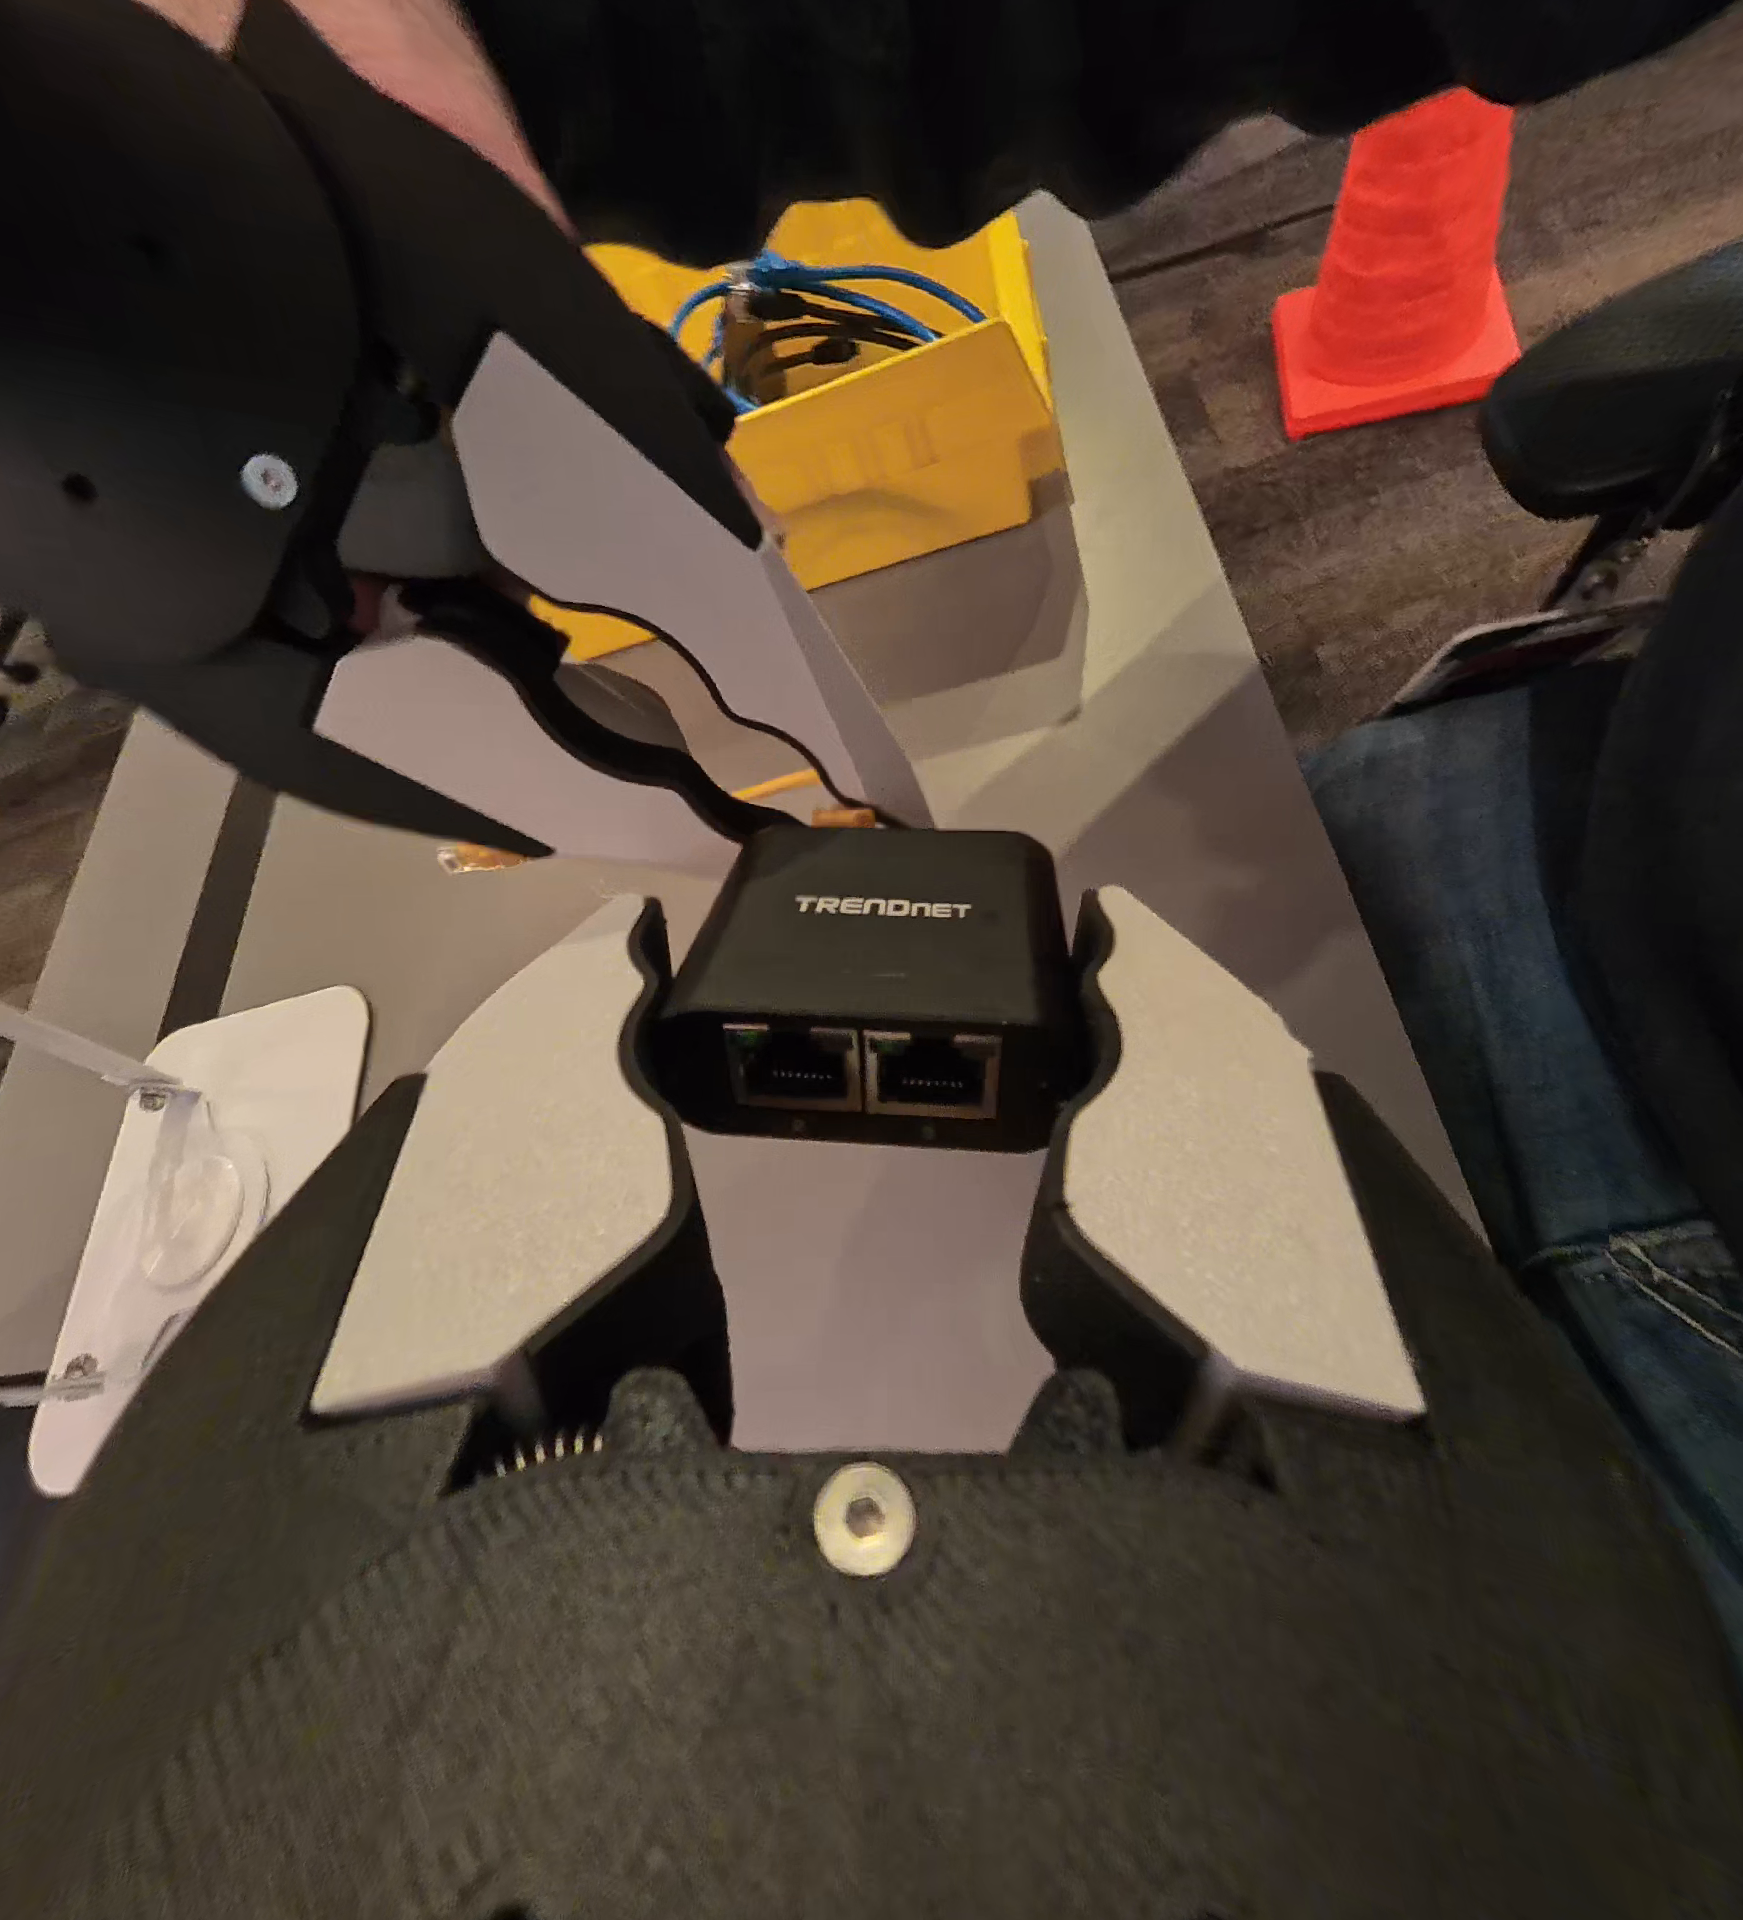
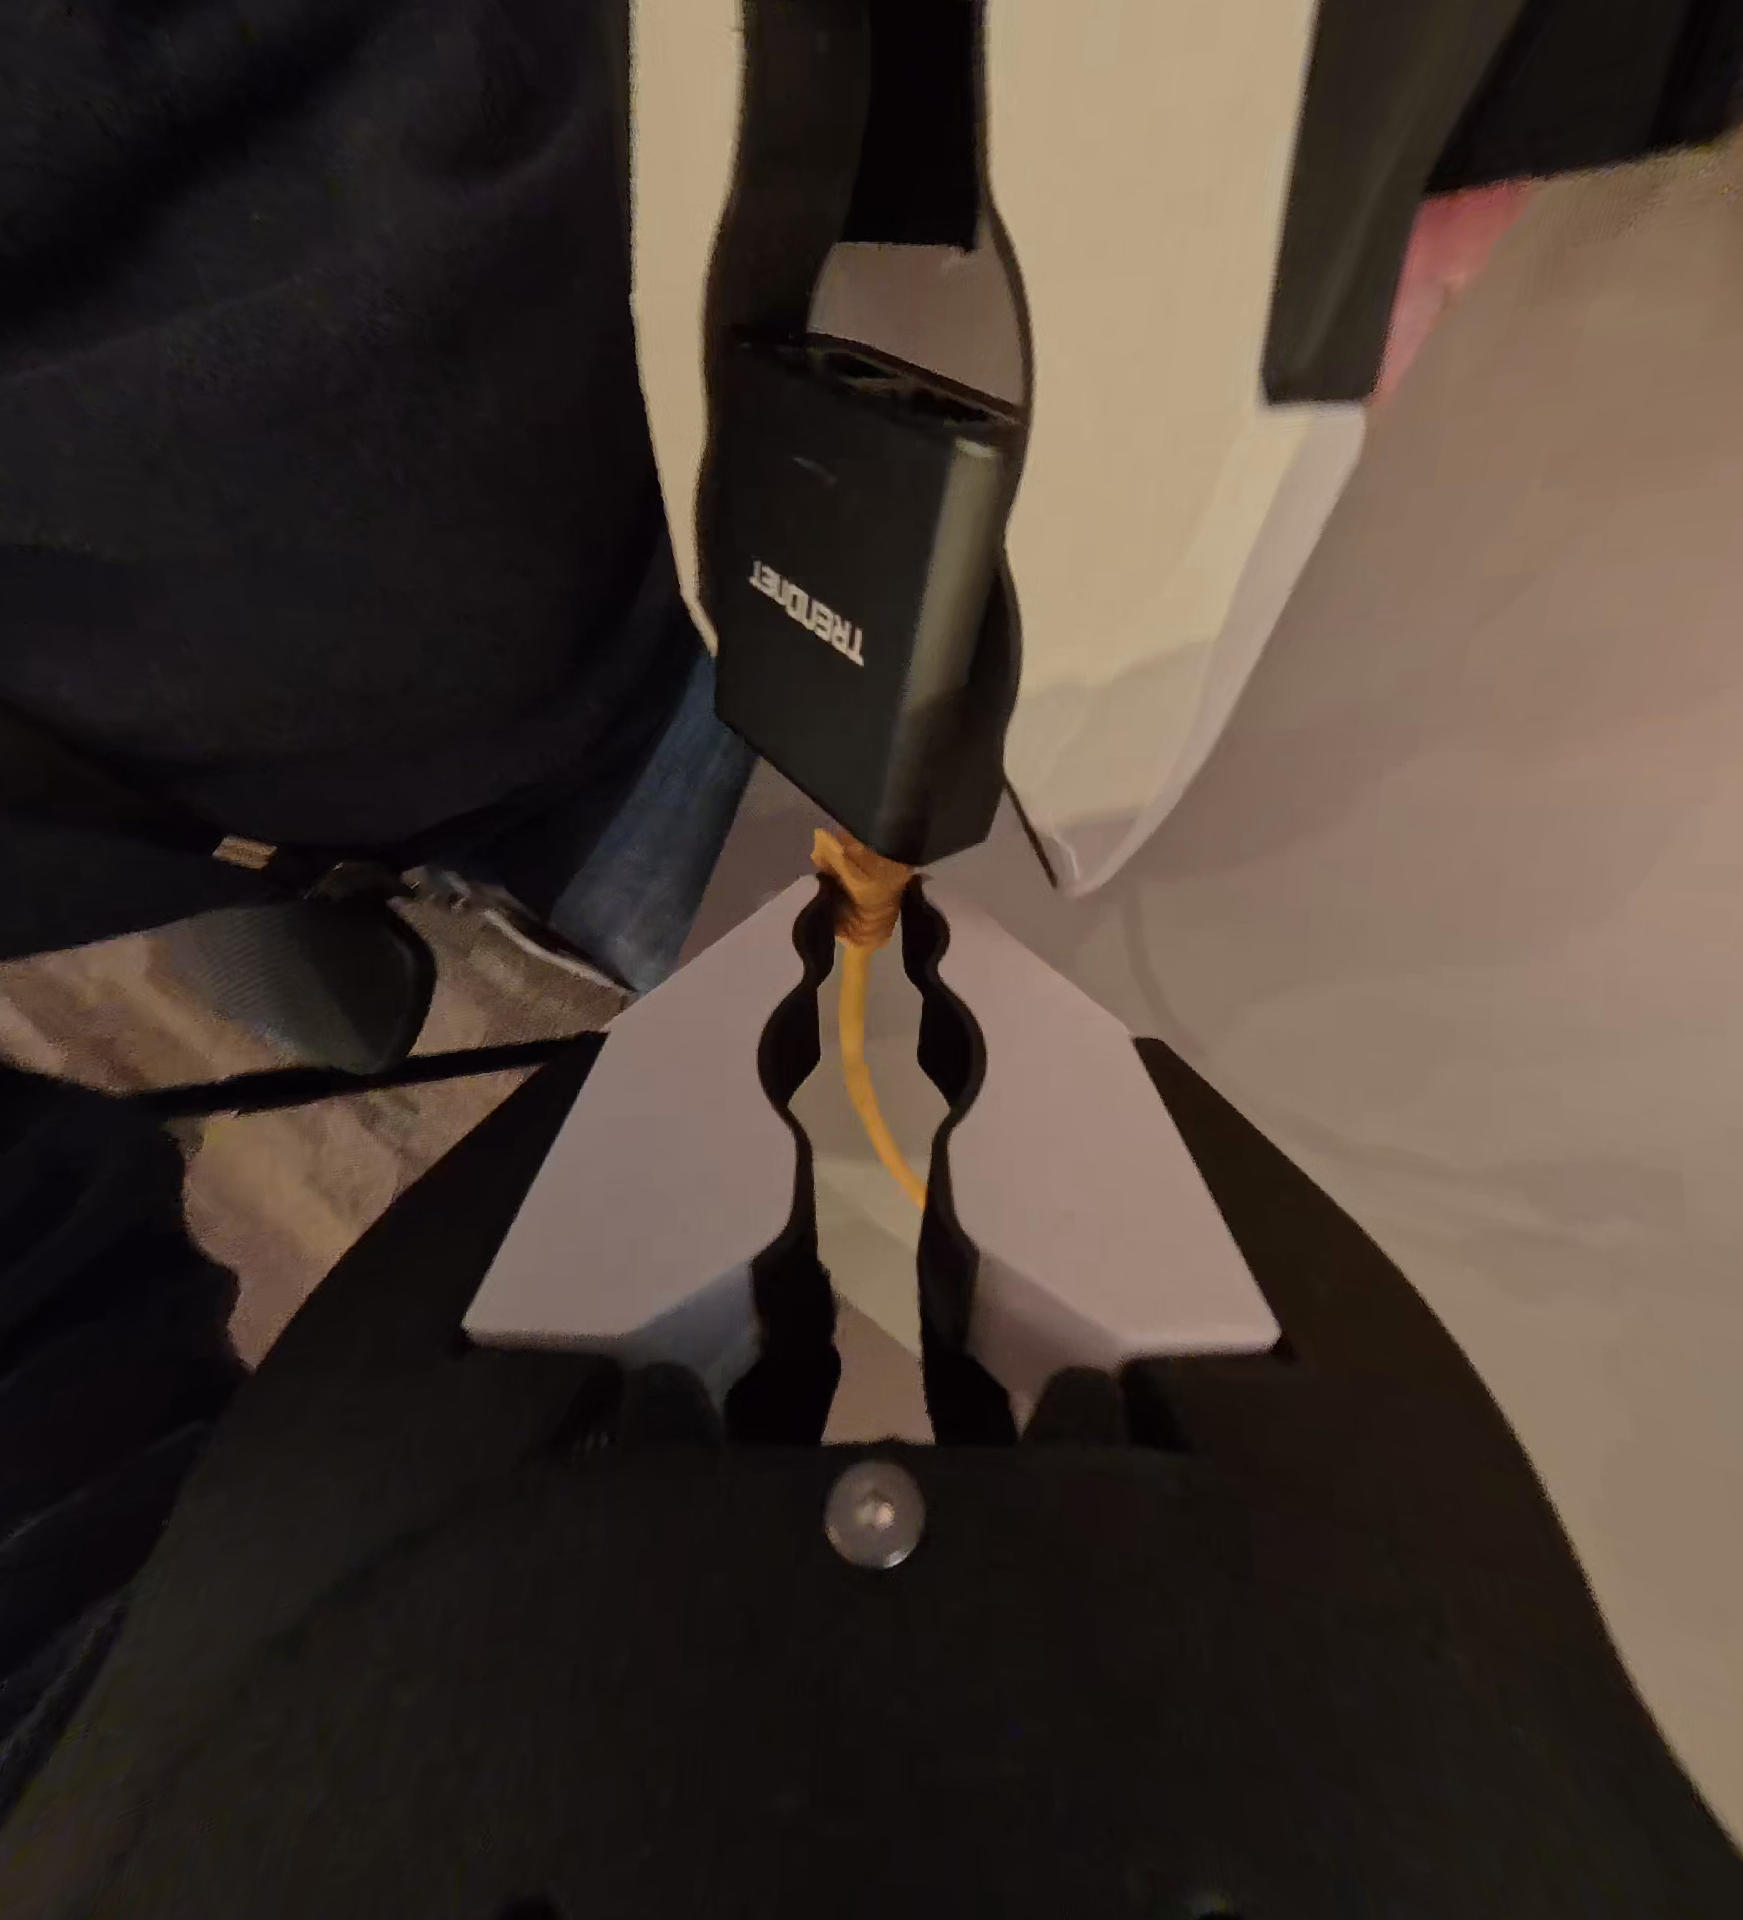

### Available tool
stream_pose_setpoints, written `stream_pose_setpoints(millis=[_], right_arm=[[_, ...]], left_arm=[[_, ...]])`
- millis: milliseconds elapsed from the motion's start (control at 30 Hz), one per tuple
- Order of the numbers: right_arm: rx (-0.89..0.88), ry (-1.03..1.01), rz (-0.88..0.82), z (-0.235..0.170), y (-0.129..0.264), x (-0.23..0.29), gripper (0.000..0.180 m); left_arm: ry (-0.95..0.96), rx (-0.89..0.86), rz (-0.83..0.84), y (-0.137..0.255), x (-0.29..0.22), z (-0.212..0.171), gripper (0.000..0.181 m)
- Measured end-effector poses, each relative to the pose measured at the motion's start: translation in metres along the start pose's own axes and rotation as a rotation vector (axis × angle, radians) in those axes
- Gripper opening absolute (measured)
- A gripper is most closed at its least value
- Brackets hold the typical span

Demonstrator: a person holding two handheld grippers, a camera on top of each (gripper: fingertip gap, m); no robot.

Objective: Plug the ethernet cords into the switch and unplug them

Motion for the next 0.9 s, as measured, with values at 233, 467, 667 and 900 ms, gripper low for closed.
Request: stream_pose_setpoints(millis=[233,467,667,900], right_arm=[[-0.216,-0.044,-0.511,-0.013,0.030,0.011,0.033],[-0.333,0.054,-1.183,-0.019,0.018,0.047,0.030],[-0.221,0.217,-1.493,-0.001,0.000,0.053,0.028],[-0.096,0.258,-1.588,0.004,-0.008,0.043,0.016]], left_arm=[[0.206,-0.119,0.061,0.010,0.021,-0.013,0.074],[0.472,-0.280,0.041,0.016,0.039,-0.016,0.074],[0.584,-0.356,-0.022,0.014,0.038,-0.005,0.074],[0.642,-0.371,-0.054,0.009,0.036,-0.002,0.074]])
Point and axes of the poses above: each gripper's, where its closed fingertips meet, y back along the fingers, z out of its top, x = y × z across the jaws, the point moved 8 cm from there along y, back along the fingers, and after that the axes turned 7 degrees about x, right-handed, at the moved point
